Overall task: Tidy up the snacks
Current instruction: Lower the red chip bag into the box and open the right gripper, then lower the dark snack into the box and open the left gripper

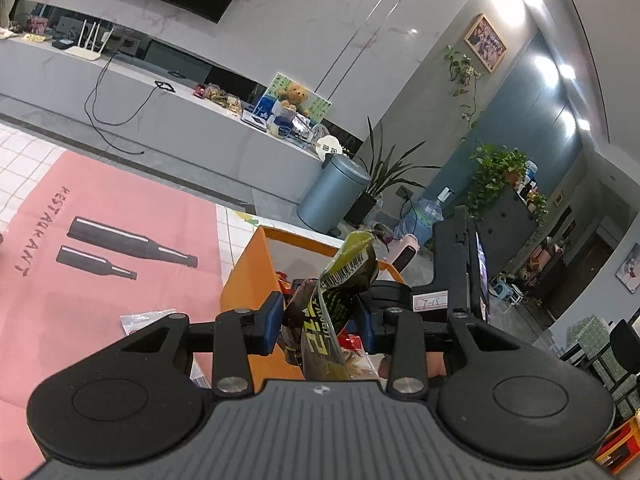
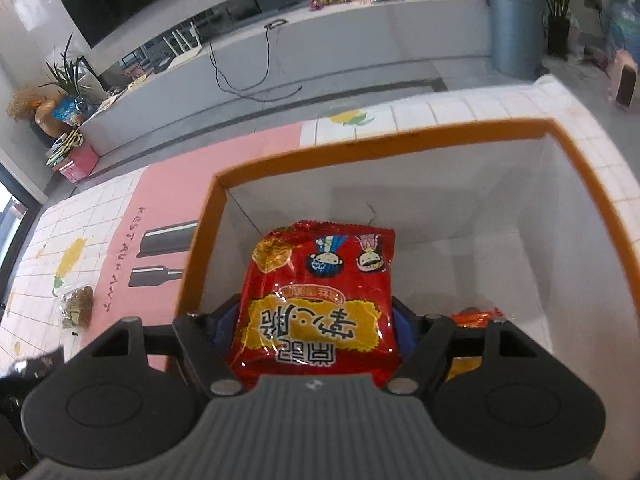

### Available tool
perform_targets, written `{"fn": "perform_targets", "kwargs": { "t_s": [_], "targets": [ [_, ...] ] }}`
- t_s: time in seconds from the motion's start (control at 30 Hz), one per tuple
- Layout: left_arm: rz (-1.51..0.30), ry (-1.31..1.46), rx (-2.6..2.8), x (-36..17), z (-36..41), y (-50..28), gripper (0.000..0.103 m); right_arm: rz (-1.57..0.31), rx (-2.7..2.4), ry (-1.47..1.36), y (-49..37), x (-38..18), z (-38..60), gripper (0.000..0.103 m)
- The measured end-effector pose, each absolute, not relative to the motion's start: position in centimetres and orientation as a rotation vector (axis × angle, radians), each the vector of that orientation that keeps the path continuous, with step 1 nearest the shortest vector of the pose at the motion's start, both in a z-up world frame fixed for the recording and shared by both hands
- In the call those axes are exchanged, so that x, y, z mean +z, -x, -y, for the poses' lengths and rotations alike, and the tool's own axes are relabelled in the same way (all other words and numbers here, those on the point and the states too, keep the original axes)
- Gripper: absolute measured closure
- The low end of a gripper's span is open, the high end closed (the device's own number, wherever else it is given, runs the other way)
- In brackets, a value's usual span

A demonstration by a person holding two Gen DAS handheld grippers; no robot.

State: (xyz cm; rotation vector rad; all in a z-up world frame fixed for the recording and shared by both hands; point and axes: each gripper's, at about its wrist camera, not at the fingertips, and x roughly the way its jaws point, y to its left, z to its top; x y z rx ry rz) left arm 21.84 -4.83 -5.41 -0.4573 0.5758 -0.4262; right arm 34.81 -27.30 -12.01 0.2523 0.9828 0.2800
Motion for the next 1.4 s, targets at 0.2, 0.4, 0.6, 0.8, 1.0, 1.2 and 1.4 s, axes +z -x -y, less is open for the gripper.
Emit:
{"fn": "perform_targets", "kwargs": {
  "t_s": [0.2, 0.4, 0.6, 0.8, 1.0, 1.2, 1.4],
  "targets": [
    [-0.585, 0.452, -0.439, -5.7, 4.8, -21.7, 0.060, -0.977, 0.272, -0.239, -35.7, -12.2, 27.2, 0.017],
    [-0.593, 0.445, -0.422, -5.1, 5.1, -21.7, 0.060, -0.957, 0.263, -0.237, -35.4, -11.4, 27.3, 0.015],
    [-0.594, 0.388, -0.406, -3.8, 6.4, -21.8, 0.060, -0.829, 0.222, -0.304, -32.2, -8.0, 30.4, 0.010],
    [-0.627, 0.330, -0.414, -3.0, 9.0, -22.8, 0.060, -0.728, 0.148, -0.295, -29.4, -5.7, 33.0, 0.010],
    [-0.744, 0.271, -0.424, -3.1, 12.7, -26.0, 0.061, -0.672, 0.147, -0.353, -27.4, -5.0, 36.4, 0.010],
    [-0.953, 0.144, -0.436, -4.8, 15.9, -27.7, 0.061, -0.643, 0.118, -0.455, -26.3, -5.3, 40.5, 0.010],
    [-1.053, -0.012, -0.400, -6.6, 18.5, -27.3, 0.060, -0.633, 0.067, -0.561, -25.1, -6.2, 43.6, 0.010]
  ]
}}
